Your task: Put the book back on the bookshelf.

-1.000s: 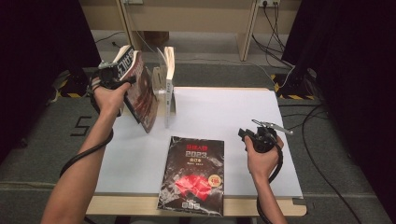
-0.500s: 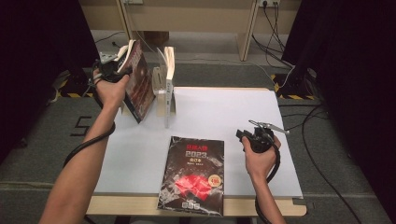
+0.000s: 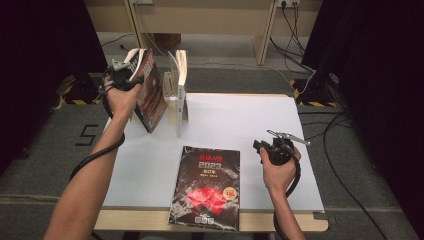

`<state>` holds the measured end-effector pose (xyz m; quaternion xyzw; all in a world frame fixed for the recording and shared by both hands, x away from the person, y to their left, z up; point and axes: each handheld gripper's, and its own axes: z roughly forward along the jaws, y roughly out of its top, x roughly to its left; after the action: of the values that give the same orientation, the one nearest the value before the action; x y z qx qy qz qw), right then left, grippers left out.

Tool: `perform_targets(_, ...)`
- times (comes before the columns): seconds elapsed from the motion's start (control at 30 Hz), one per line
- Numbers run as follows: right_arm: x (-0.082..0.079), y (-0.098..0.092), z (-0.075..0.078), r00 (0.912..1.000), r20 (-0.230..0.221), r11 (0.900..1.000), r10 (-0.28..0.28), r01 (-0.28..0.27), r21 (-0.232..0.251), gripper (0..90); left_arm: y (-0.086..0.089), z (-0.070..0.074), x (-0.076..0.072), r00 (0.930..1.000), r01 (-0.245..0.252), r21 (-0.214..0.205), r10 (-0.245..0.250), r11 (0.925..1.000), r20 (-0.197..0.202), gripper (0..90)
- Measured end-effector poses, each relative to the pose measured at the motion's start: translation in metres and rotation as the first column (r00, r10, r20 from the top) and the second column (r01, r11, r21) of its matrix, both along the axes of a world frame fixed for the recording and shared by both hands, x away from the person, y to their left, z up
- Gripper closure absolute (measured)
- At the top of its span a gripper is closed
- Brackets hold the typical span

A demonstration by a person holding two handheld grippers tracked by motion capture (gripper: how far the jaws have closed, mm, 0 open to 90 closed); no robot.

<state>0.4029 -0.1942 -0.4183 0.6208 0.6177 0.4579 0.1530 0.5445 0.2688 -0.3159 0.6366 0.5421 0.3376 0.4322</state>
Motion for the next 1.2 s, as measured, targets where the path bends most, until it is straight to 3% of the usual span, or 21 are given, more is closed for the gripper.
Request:
perform_targets(0.13, 0.000, 0.001, 0.001, 1.0000, 0.004, 1.0000, 0.003, -0.003, -0.002, 66.0, 0.001, 0.002, -0.004, 0.9996, -0.029, 0.006, 0.029, 0.9996, 0.000, 78.0)
perform_targets(0.43, 0.000, 0.002, 0.002, 1.0000, -0.002, 1.0000, -0.004, 0.004, -0.003, 65.7, 0.005, 0.000, -0.023, 0.9988, -0.041, -0.007, 0.041, 0.9991, 0.028, 72.2)
perform_targets(0.63, 0.000, 0.003, 0.000, 1.0000, -0.006, 0.9999, 0.002, -0.002, -0.010, 65.3, 0.008, -0.011, -0.041, 0.9980, -0.049, -0.007, 0.050, 0.9988, 0.039, 70.9)
perform_targets(0.67, 0.000, 0.003, 0.000, 1.0000, -0.007, 1.0000, 0.001, -0.001, -0.007, 65.3, 0.009, -0.014, -0.043, 0.9978, -0.052, -0.019, 0.053, 0.9985, 0.041, 70.8)
perform_targets(0.83, 0.000, 0.005, 0.001, 1.0000, -0.009, 1.0000, 0.004, -0.004, -0.001, 65.2, 0.011, -0.025, -0.047, 0.9961, -0.079, -0.002, 0.079, 0.9969, 0.038, 70.1)
perform_targets(1.2, 0.002, 0.008, 0.001, 1.0000, 0.004, 1.0000, 0.008, -0.008, 0.000, 64.9, 0.015, -0.043, -0.062, 0.9965, -0.081, -0.028, 0.082, 0.9963, 0.019, 68.2)
